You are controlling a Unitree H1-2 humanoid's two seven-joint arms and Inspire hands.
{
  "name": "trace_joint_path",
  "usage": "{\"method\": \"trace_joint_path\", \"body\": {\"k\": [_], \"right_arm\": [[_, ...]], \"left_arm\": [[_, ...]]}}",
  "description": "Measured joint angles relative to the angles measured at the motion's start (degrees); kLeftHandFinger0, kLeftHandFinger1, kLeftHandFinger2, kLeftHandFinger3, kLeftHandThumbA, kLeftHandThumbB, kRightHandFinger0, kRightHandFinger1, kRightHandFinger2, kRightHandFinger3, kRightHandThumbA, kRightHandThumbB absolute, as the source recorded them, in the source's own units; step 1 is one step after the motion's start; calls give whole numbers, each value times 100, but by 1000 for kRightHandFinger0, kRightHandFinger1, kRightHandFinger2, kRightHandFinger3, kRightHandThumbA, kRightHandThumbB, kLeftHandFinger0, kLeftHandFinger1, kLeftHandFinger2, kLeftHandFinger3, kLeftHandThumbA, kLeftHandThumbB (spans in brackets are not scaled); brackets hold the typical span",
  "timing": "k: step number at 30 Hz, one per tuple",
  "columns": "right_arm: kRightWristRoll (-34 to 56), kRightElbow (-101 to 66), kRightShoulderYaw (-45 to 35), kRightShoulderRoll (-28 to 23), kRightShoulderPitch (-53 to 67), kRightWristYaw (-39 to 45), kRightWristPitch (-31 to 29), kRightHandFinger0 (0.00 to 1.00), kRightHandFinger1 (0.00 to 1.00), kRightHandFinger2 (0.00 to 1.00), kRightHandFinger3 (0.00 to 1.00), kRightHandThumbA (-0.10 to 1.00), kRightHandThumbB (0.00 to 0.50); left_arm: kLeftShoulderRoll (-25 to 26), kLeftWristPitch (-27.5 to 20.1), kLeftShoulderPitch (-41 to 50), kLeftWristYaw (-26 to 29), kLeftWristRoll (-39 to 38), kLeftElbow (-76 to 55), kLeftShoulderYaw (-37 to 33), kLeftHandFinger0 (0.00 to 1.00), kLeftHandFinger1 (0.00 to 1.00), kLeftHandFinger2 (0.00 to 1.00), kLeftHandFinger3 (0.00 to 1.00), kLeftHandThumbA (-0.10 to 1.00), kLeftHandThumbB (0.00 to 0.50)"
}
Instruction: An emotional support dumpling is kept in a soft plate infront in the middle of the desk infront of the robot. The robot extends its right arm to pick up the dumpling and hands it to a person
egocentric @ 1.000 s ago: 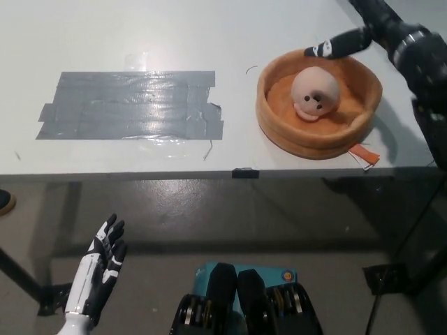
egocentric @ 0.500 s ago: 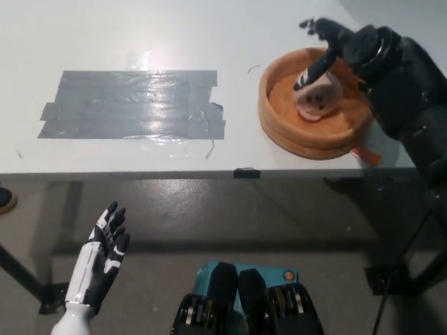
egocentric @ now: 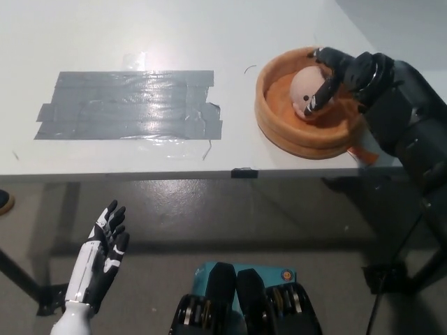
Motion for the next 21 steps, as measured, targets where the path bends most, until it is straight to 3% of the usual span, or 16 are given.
{"method": "trace_joint_path", "body": {"k": [10,18,21], "right_arm": [[-96,137,31,16,11,-21,-74,1000,1000,1000,1000,1000,400],[-66,152,-118,59,17,-25,-109,1000,1000,1000,1000,933,358],[-45,154,-228,64,42,-25,-185,1000,1000,1000,1000,956,348]], "left_arm": [[1,-8,-2,0,9,0,0,1000,1000,1000,1000,827,360],[1,-7,-22,-2,21,-1,-1,1000,1000,1000,1000,828,355],[4,-7,-42,-5,26,-6,-1,1000,1000,1000,1000,829,358]]}}
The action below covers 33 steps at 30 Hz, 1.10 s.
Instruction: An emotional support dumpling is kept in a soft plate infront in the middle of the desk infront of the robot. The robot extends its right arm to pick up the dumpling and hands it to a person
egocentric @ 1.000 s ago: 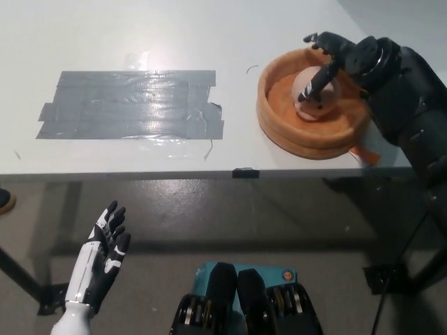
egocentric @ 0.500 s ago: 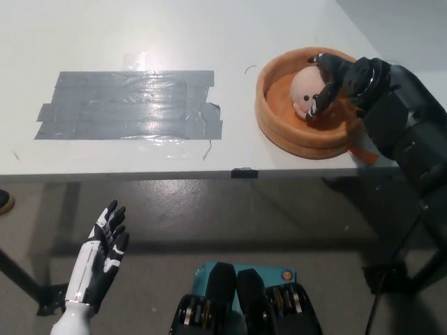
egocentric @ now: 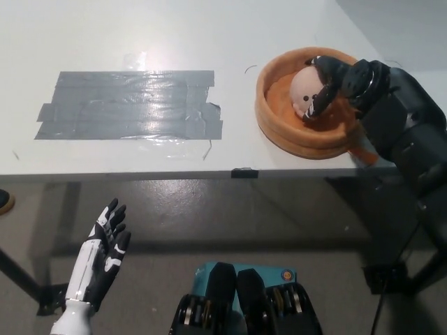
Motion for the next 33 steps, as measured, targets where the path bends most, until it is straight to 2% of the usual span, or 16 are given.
{"method": "trace_joint_path", "body": {"k": [4,6,8,9,11,13,14,18,19,21,22,26,27,30,31,33], "right_arm": [[4,15,-72,-2,54,0,-194,1000,1000,1000,1000,958,357],[6,18,-108,-6,84,0,-292,734,757,814,952,881,352],[18,17,-178,-16,120,-19,-378,185,241,332,453,794,310],[25,16,-205,-22,134,-34,-425,78,242,378,386,723,293],[19,16,-203,-53,162,-54,-525,303,568,724,573,532,282],[13,20,-202,-79,196,-57,-587,937,1000,1000,558,116,267],[1,35,-191,-92,215,-58,-617,1000,1000,1000,462,-44,290],[-60,130,-19,-112,223,-36,-676,1000,1000,1000,404,-100,280],[-73,134,32,-115,223,-30,-686,190,361,474,481,-100,160],[-96,143,128,-127,223,-13,-729,43,255,368,472,-100,127],[-102,145,153,-135,223,-9,-738,29,306,413,437,-100,115],[-113,161,223,-187,223,1,-799,501,895,768,358,-100,136],[-112,162,222,-196,223,-2,-809,447,798,634,269,-100,154],[-53,160,56,-224,250,-63,-874,221,753,762,301,-100,151],[-30,160,-2,-234,265,-82,-891,203,802,986,475,-100,163],[102,160,-333,-251,319,-142,-955,315,833,1000,862,-100,163]], "left_arm": [[11,0,-43,-7,5,0,0,1000,1000,1000,1000,843,359],[20,0,-68,-16,25,0,-4,1000,1000,1000,1000,833,365],[29,0,-88,-27,34,0,-5,1000,1000,1000,1000,817,366],[32,0,-97,-32,34,0,-4,1000,1000,1000,1000,817,367],[32,2,-112,-37,36,-4,-5,1000,1000,1000,1000,819,365],[32,2,-121,-42,37,-6,-5,1000,1000,1000,1000,828,360],[32,2,-129,-43,43,-6,-5,1000,1000,1000,1000,828,365],[32,6,-145,-44,58,-20,-5,1000,1000,1000,1000,829,361],[32,6,-145,-44,60,-20,-5,1000,1000,1000,1000,829,362],[32,6,-153,-46,60,-18,-4,1000,1000,1000,1000,829,354],[32,6,-156,-48,59,-18,-4,1000,1000,1000,1000,830,356],[43,5,-212,-58,59,-15,0,1000,1000,1000,1000,838,365],[45,6,-223,-58,60,-15,1,1000,1000,1000,1000,847,361],[47,6,-254,-59,64,-15,0,1000,1000,1000,1000,851,363],[49,6,-259,-59,65,-15,0,1000,1000,1000,1000,850,366],[50,6,-268,-60,64,-14,0,1000,1000,1000,1000,847,367]]}}
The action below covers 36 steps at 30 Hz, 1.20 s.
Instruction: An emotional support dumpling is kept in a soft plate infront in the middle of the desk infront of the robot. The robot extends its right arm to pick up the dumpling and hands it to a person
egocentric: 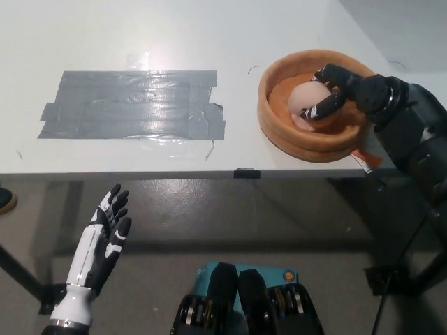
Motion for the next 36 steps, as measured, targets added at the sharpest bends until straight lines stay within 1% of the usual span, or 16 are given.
{"method": "trace_joint_path", "body": {"k": [1,2,3,4,5,7,8,10,15,20,23,26,28,30,33,36], "right_arm": [[101,4,-230,-3,40,-40,-29,316,844,1000,942,-100,156],[188,8,-437,-9,71,-74,-57,337,826,1000,956,-100,157],[276,18,-642,-12,96,-119,-71,296,773,1000,984,-100,176],[366,25,-815,-11,113,-167,-75,257,699,1000,943,-100,186],[475,32,-1044,-11,121,-214,-77,167,627,984,954,-100,188],[676,32,-1446,-10,122,-314,-76,32,541,989,1000,-100,135],[806,31,-1720,-7,121,-355,-74,1,547,1000,1000,-100,142],[1021,31,-2161,9,125,-379,-70,33,608,1000,1000,-100,152],[1544,26,-3187,83,128,-396,-17,1,602,1000,1000,-100,116],[2070,2,-4109,145,125,-388,130,0,442,895,1000,-100,101],[2382,-31,-4591,171,122,-376,259,0,417,868,1000,-100,82],[2721,-179,-5051,231,121,-362,409,0,372,840,1000,-100,100],[2922,-341,-5276,282,113,-359,513,0,284,771,1000,-100,109],[3126,-555,-5482,339,93,-359,648,0,264,771,1000,-100,87],[3405,-1013,-5687,457,82,-356,869,0,251,810,1000,-100,114],[3685,-1703,-5772,634,84,-359,1146,0,213,828,1000,-100,115]], "left_arm": [[0,0,-5,-2,-1,0,0,1000,1000,1000,1000,846,367],[0,1,-11,-4,-1,0,0,1000,1000,1000,1000,847,368],[1,2,-19,-4,-1,0,0,1000,1000,1000,1000,845,368],[2,3,-28,-4,-1,0,0,1000,1000,1000,1000,846,369],[2,3,-42,-4,-1,1,0,1000,1000,1000,1000,846,368],[1,3,-69,-4,-1,2,0,1000,1000,1000,1000,848,362],[1,3,-83,-4,0,5,-1,1000,1000,1000,1000,848,358],[0,3,-86,-4,0,14,-1,1000,1000,1000,1000,845,354],[0,4,-85,-3,-1,28,0,1000,1000,1000,1000,846,362],[0,10,-85,-4,0,30,0,1000,1000,1000,1000,850,359],[0,12,-85,-4,0,33,0,1000,1000,1000,1000,851,361],[0,12,-85,-4,-1,38,0,1000,1000,1000,1000,848,361],[0,12,-85,-3,-1,39,0,1000,1000,1000,1000,850,360],[0,12,-87,-3,0,40,1,1000,1000,1000,1000,849,359],[0,12,-96,-3,0,51,1,1000,1000,1000,1000,846,357],[-1,12,-99,-4,-1,56,0,1000,1000,1000,1000,845,355]]}}
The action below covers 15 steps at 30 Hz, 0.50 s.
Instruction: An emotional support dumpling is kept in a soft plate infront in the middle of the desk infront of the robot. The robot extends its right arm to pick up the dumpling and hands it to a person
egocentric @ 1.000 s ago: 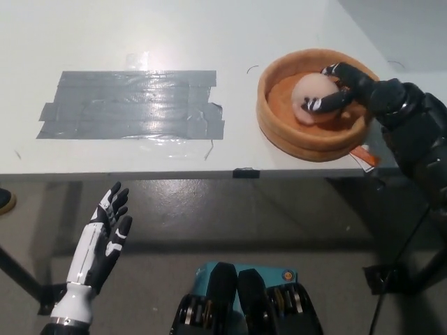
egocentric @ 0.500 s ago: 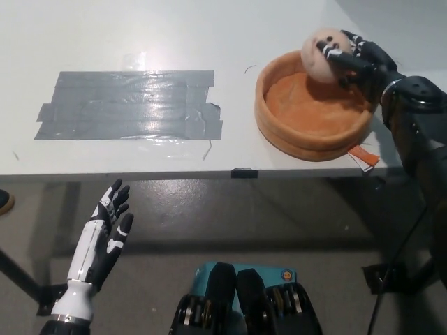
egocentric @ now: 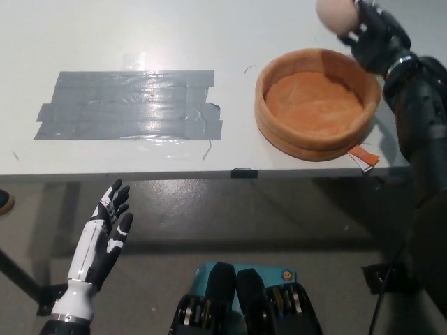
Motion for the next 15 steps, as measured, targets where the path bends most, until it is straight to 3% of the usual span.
{"method": "trace_joint_path", "body": {"k": [2,3,4,6,8,11,15], "right_arm": [[175,-408,-18,106,-3,-11,195,0,211,843,1000,-100,109],[265,-605,-27,158,-4,-23,303,0,256,812,666,-100,96],[388,-807,-28,206,-21,-37,438,0,314,797,554,-100,100],[497,-947,-27,232,-49,-57,568,0,361,795,680,-100,100],[611,-1071,-11,239,-81,-78,702,0,364,776,978,-100,104],[717,-1207,30,239,-103,-121,830,0,373,792,1000,-100,79],[850,-1352,81,239,-108,-243,997,0,385,784,1000,-100,96]], "left_arm": [[0,0,-1,0,0,0,0,1000,1000,1000,1000,846,358],[1,0,-1,0,0,0,0,1000,1000,1000,1000,848,358],[1,0,-1,0,1,0,0,1000,1000,1000,1000,848,359],[1,-1,-1,0,2,0,0,1000,1000,1000,1000,849,359],[1,0,-1,0,1,0,1,1000,1000,1000,1000,850,365],[1,-1,-1,0,2,0,0,1000,1000,1000,1000,851,367],[1,-2,-1,-1,0,0,0,1000,1000,1000,1000,849,360]]}}
